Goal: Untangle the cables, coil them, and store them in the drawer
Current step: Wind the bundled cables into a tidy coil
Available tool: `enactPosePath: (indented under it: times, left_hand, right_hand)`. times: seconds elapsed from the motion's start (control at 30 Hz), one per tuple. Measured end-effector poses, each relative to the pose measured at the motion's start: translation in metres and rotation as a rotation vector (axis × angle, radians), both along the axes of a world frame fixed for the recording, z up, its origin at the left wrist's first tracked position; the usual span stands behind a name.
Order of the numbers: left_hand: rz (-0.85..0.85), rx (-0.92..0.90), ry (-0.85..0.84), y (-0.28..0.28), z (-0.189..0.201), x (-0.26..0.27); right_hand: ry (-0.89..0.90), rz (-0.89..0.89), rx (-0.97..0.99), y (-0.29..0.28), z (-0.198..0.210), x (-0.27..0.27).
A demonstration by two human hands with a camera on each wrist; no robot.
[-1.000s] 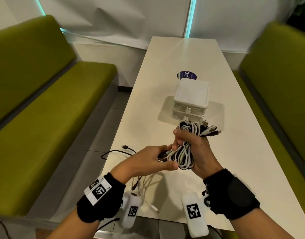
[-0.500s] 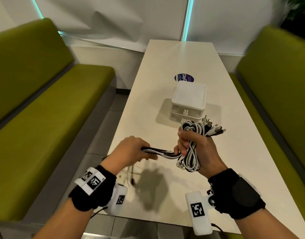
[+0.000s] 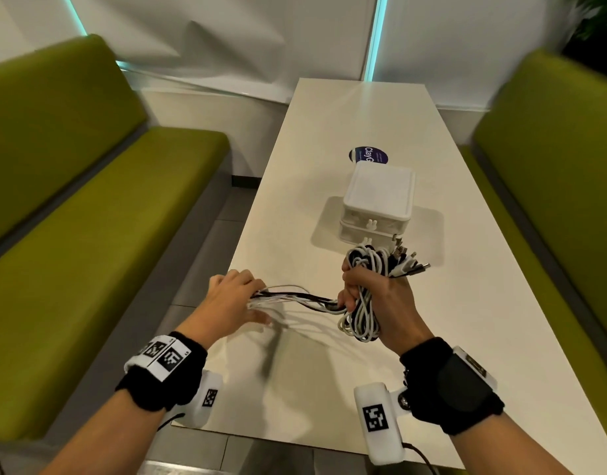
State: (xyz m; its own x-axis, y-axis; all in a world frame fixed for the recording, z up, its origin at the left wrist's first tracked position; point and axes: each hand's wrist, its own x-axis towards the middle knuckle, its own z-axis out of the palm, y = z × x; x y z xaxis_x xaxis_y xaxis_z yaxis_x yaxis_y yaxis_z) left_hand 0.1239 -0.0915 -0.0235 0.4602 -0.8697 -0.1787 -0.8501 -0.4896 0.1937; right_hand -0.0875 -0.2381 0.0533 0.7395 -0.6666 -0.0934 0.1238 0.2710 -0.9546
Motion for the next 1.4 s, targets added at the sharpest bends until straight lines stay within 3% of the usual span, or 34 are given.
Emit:
enactPosePath:
  times: [0.1, 0.27, 0.33, 0.5, 0.6, 0.67, 0.77, 0.97, 1.3, 1.4]
  left_hand:
    - [-0.026, 0.118, 0.115, -0.001, 0.012, -0.009]
    - [-0.173, -0.181, 0.206, -0.019, 0.074, -0.059]
    - [-0.211, -0.212, 0.346, -0.029, 0.087, -0.089]
    - [-0.077, -0.34, 0.621, -0.046, 0.079, -0.131]
    - [-0.057, -0.265, 0.714, -0.05, 0.078, -0.13]
    - [-0.044, -0.208, 0.651, -0.052, 0.079, -0.131]
    - [-0.024, -0.17, 0.384, -0.053, 0.082, -0.138]
    - [0.005, -0.297, 0.158, -0.056, 0.081, -0.152]
    - [-0.074, -0.368, 0.217, -0.053, 0.066, -0.143]
    - [-0.178, -0.269, 0.344, -0.05, 0.066, -0.139]
  right_hand:
    - [0.035, -0.037, -0.022, 0.001, -0.004, 0.0]
    - [0.071, -0.113, -0.048, 0.003, -0.006, 0.001]
    - [0.07, -0.123, -0.081, 0.007, -0.002, 0.002]
    - [0.112, -0.166, -0.113, 0.01, 0.003, -0.003]
    - [0.128, -0.145, -0.024, 0.012, -0.003, -0.008]
    - [0.083, -0.106, 0.063, 0.011, -0.005, -0.01]
    - [-0.005, 0.019, 0.135, 0.006, 0.0, -0.009]
    - [-0.078, 0.076, 0.276, 0.003, 0.001, -0.007]
    - [-0.081, 0.002, 0.317, 0.011, 0.001, -0.002]
    - [-0.022, -0.04, 0.267, 0.008, -0.002, -0.003]
